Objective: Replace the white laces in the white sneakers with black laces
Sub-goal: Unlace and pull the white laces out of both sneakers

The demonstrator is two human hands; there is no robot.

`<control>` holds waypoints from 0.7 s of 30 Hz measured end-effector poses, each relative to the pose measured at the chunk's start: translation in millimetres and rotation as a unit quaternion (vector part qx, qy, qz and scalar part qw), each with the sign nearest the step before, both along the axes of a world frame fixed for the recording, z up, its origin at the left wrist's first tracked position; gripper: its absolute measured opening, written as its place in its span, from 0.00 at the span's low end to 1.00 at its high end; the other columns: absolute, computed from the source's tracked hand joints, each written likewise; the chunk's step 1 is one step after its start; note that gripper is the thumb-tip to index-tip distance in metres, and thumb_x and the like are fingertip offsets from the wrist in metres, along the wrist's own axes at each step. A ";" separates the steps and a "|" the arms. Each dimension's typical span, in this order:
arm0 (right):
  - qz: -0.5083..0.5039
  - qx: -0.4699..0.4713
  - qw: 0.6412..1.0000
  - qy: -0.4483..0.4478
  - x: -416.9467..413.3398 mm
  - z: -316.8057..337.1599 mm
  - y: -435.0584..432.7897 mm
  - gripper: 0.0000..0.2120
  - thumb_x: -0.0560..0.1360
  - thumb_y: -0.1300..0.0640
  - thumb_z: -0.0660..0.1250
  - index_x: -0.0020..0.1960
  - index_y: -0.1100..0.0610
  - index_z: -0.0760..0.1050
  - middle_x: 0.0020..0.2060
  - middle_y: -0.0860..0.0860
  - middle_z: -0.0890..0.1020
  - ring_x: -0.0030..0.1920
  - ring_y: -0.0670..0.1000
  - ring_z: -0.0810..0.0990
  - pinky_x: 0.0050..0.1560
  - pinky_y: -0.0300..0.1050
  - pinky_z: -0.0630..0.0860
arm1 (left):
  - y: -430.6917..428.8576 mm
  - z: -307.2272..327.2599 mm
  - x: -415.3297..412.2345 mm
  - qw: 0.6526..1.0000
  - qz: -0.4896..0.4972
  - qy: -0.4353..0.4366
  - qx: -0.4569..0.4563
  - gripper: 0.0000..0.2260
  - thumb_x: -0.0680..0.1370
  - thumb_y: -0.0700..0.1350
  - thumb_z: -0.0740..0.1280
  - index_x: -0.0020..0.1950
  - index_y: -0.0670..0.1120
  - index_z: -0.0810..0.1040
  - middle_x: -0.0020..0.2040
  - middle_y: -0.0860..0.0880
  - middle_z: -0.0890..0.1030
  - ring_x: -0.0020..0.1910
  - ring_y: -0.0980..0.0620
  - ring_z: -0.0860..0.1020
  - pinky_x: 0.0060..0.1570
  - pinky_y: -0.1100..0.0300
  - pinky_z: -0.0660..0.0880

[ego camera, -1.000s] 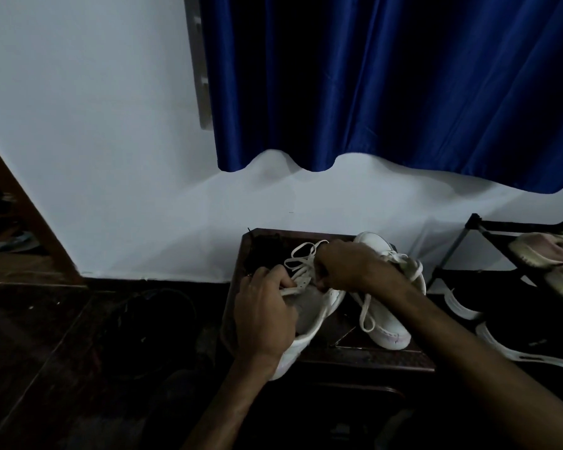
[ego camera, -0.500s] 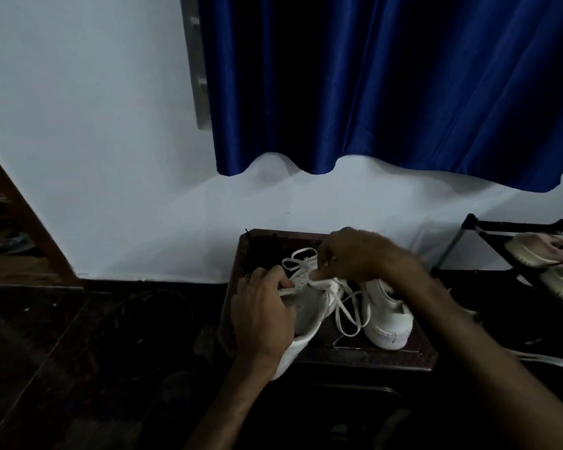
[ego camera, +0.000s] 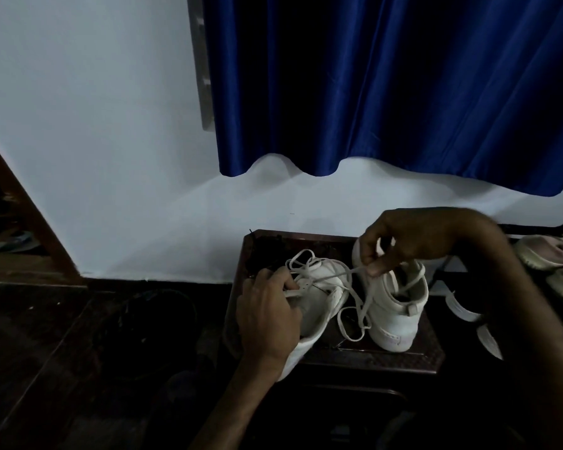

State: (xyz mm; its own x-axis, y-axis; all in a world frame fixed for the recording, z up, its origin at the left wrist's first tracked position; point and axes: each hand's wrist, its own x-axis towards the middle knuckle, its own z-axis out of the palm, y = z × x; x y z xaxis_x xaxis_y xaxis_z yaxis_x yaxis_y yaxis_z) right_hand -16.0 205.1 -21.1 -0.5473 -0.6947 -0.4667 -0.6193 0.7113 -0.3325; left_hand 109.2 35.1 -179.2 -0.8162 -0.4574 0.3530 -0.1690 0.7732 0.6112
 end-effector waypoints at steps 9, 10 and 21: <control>-0.042 0.043 0.980 0.189 13.2 -87.9 -65.6 0.17 0.71 0.43 0.72 0.51 0.55 0.80 0.52 0.52 0.82 0.52 0.54 0.81 0.50 0.48 0.78 | 0.9 1.2 0.6 1.000 0.000 -0.018 0.005 0.10 0.66 0.42 0.72 0.40 0.53 0.73 0.42 0.55 0.74 0.45 0.49 0.73 0.38 0.56 0.68; -0.054 0.044 0.972 0.223 14.1 -92.5 -67.6 0.17 0.71 0.46 0.72 0.53 0.56 0.79 0.53 0.53 0.82 0.53 0.56 0.81 0.49 0.47 0.77 | 0.7 0.6 0.6 1.000 0.001 -0.017 0.004 0.10 0.66 0.42 0.72 0.40 0.53 0.73 0.41 0.55 0.74 0.45 0.49 0.73 0.37 0.56 0.68; 0.012 0.120 0.985 0.122 2.4 -23.9 -23.4 0.08 0.71 0.57 0.74 0.39 0.47 0.77 0.39 0.42 0.81 0.46 0.48 0.80 0.49 0.45 0.77 | 0.0 -2.4 -2.4 1.000 0.011 0.010 -0.004 0.14 0.67 0.58 0.76 0.40 0.54 0.74 0.42 0.55 0.76 0.43 0.51 0.73 0.39 0.55 0.71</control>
